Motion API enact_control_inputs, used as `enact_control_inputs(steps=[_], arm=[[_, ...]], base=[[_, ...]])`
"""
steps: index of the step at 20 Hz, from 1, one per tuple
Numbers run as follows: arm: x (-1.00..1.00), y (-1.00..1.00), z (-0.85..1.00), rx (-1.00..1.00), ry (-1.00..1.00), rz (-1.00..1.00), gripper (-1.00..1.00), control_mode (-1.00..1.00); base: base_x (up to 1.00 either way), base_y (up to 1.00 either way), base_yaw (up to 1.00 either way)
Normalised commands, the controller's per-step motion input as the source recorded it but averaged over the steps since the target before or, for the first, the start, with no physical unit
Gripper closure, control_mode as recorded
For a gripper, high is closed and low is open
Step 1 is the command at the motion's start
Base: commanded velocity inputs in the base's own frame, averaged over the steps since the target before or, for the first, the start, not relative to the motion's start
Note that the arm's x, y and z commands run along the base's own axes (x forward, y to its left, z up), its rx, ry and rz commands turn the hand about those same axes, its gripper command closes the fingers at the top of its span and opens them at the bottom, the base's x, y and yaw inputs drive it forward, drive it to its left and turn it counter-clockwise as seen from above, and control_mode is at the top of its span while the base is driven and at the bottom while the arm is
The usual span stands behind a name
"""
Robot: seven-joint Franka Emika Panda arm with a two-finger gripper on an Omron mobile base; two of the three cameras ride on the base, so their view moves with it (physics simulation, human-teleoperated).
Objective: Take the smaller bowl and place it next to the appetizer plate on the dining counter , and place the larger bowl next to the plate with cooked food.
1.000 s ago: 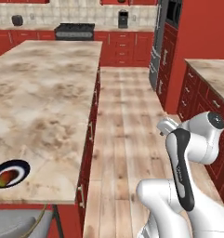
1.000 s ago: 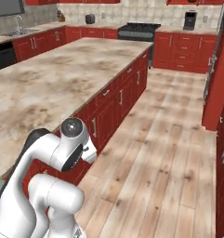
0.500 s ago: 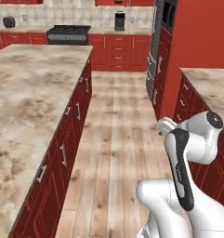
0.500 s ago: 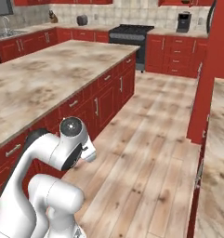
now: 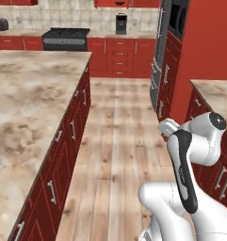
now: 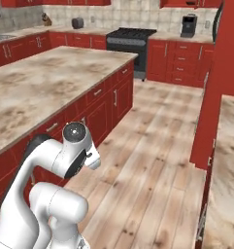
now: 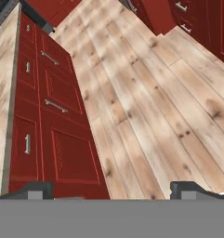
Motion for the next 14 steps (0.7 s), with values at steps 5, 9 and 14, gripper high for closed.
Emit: enact_control_inputs(steps=[5, 9, 14], arm=[[0.0, 0.0, 0.0, 0.0, 0.0, 0.0, -1.0, 1.0], [0.0, 0.0, 0.0, 0.0, 0.0, 0.0, -1.0, 1.0], [0.0, 0.0, 0.0, 0.0, 0.0, 0.0, -1.0, 1.0]], base=[[1.0, 0.28, -0.05], [1.0, 0.2, -0.03], [1.0, -0.01, 0.0]])
